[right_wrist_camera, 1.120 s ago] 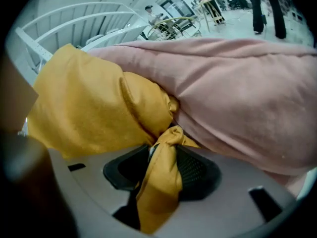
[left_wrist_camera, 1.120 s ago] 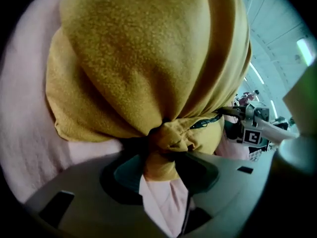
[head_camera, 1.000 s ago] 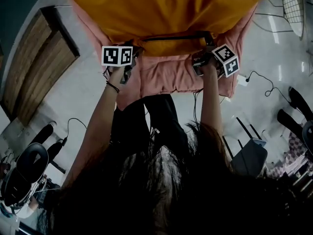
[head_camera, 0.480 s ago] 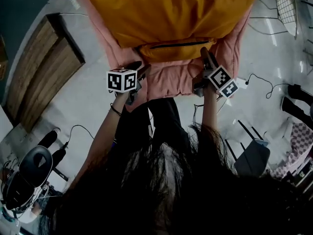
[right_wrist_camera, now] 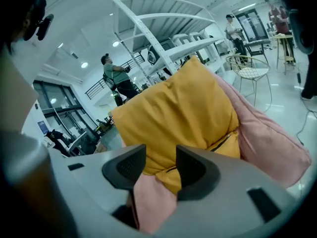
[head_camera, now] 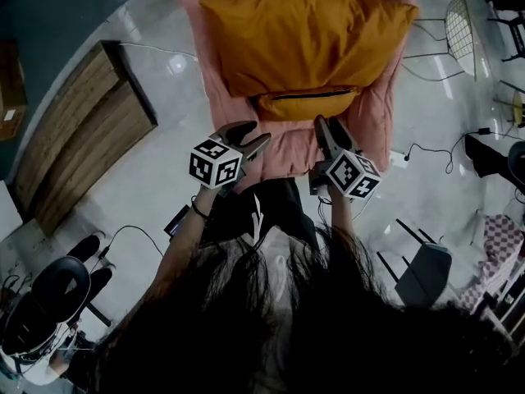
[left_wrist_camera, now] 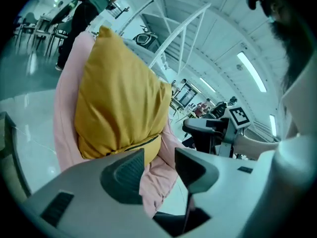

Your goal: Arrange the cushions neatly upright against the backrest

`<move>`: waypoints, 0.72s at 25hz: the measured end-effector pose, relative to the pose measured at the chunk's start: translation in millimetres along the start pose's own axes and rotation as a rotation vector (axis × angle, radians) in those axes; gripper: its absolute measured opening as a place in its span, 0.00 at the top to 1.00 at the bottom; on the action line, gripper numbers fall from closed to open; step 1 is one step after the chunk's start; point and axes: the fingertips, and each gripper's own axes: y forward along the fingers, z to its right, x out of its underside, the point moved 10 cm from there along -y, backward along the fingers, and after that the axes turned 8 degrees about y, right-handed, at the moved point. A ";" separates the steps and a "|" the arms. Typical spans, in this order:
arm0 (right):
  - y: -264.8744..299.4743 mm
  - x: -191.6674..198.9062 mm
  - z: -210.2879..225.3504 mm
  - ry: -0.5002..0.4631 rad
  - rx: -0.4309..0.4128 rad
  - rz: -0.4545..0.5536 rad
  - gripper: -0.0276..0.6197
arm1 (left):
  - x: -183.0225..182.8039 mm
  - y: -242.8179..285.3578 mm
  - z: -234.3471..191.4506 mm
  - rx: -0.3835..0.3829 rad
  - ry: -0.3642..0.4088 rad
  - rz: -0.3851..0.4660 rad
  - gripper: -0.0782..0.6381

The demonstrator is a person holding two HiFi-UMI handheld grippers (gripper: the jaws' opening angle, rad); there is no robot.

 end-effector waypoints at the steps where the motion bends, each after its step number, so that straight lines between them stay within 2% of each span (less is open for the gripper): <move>1: -3.8 3.8 -12.5 -0.003 -0.013 -0.003 0.66 | -3.1 -10.9 2.9 0.000 0.014 0.010 0.61; 4: -15.0 15.3 -47.9 -0.019 -0.049 -0.002 0.67 | -10.5 -42.5 10.3 0.014 0.058 0.044 0.61; 7: -24.5 24.7 -80.7 -0.043 -0.069 0.015 0.70 | -21.7 -72.1 15.0 0.026 0.138 0.081 0.61; 10: -35.3 34.0 -110.9 -0.083 -0.068 0.042 0.75 | -34.9 -97.6 18.9 0.029 0.234 0.129 0.67; 13: -47.1 44.0 -135.4 -0.118 -0.047 0.081 0.77 | -42.3 -112.8 20.8 0.056 0.295 0.166 0.70; 18: -66.7 66.6 -156.3 -0.142 -0.017 0.090 0.80 | -37.5 -121.1 18.5 0.107 0.357 0.136 0.71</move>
